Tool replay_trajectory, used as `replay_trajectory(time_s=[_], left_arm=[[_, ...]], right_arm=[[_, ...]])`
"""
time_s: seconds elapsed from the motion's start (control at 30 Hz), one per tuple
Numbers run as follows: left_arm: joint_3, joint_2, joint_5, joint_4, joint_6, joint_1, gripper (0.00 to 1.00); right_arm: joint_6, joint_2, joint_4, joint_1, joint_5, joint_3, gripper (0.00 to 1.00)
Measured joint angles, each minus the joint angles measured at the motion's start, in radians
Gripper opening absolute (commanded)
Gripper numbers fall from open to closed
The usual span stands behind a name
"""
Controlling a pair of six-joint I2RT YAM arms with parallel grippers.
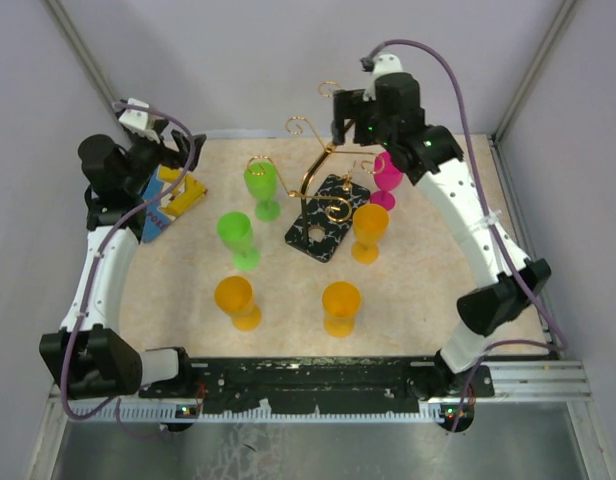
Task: Place the wine glass upside down on the wine glass rack
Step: Pick up the wine glass at the center of the board.
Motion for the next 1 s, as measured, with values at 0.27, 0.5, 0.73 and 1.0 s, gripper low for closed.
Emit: replay_trajectory(time_s=[0.27,0.5,0.73,1.0], left_arm=[[0.0,0.018,-0.001,-0.025,0.007,0.0,1.0],[-0.002,0.019,-0.001,-0.029,0.017,0.0,1.0],[-0.011,0.026,0.0,-0.029,0.02,0.0,1.0],[-0.025,0.036,0.002,-0.029,0.02,0.0,1.0]], right_arm=[[0.063,0.192,-0.177,0.143,-0.007,0.245,0.99],[0.101,0.246,-0.307,0.182,0.01,0.325,0.99],[0.129,0.256,-0.389,0.246,0.021,0.331,0.99],[0.161,0.265,-0.412,0.262,0.054,0.269,0.99]])
